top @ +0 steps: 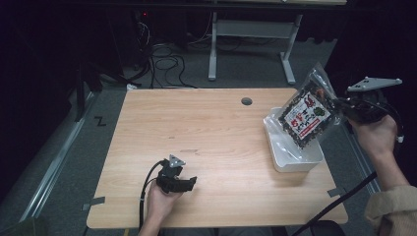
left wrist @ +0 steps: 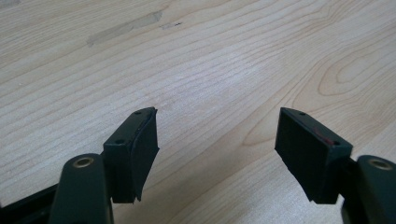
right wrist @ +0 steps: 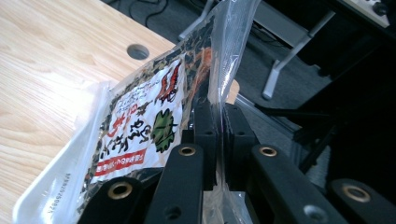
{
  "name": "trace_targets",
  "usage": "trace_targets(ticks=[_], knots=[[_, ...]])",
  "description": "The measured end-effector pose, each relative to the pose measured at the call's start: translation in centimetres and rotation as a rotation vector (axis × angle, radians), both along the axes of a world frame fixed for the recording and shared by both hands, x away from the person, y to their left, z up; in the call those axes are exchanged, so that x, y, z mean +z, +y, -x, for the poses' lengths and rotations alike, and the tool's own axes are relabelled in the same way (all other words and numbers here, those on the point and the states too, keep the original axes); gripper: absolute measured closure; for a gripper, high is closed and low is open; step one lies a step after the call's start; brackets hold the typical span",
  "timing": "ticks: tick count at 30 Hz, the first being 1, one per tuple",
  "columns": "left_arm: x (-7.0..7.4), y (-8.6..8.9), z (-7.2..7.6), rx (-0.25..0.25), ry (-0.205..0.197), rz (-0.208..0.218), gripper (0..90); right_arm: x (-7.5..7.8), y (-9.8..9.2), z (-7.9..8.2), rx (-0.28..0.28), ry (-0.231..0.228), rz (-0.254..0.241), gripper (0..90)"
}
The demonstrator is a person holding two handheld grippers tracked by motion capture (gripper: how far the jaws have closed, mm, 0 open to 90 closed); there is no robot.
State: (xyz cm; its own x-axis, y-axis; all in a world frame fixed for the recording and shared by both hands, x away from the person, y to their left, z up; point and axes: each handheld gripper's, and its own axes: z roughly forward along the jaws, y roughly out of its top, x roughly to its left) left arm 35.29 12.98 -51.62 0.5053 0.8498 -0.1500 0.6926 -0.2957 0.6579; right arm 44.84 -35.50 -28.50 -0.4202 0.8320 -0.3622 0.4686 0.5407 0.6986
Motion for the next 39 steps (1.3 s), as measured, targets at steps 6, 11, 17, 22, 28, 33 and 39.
trace_targets(ticks=[6,11,17,22,28,33,39], knots=[[0.0,0.0,0.0,0.001,-0.001,-0.002,30.3,-0.7,0.0,-0.2,-0.013,0.007,0.044,87.3],[0.0,-0.1,0.0,-0.001,0.001,-0.006,30.2,-1.6,0.0,-0.4,-0.015,0.022,0.048,87.3],[-0.1,-0.2,-0.1,-0.003,0.003,-0.013,30.2,-2.3,0.4,-0.7,-0.012,0.037,0.074,87.2],[-0.1,-0.2,0.0,-0.005,-0.002,-0.013,30.2,-3.2,0.7,-1.0,-0.010,0.047,0.082,87.1],[-0.1,-0.2,-0.1,-0.004,-0.003,-0.013,30.2,-3.9,1.1,-1.3,-0.007,0.054,0.092,86.7],[0.0,-0.3,0.0,-0.002,-0.007,-0.011,30.2,-4.7,1.5,-1.4,-0.016,0.063,0.100,86.6],[-0.1,-0.3,0.0,-0.004,-0.005,-0.017,30.1,-5.5,1.1,-1.6,-0.034,0.081,0.095,86.3]])
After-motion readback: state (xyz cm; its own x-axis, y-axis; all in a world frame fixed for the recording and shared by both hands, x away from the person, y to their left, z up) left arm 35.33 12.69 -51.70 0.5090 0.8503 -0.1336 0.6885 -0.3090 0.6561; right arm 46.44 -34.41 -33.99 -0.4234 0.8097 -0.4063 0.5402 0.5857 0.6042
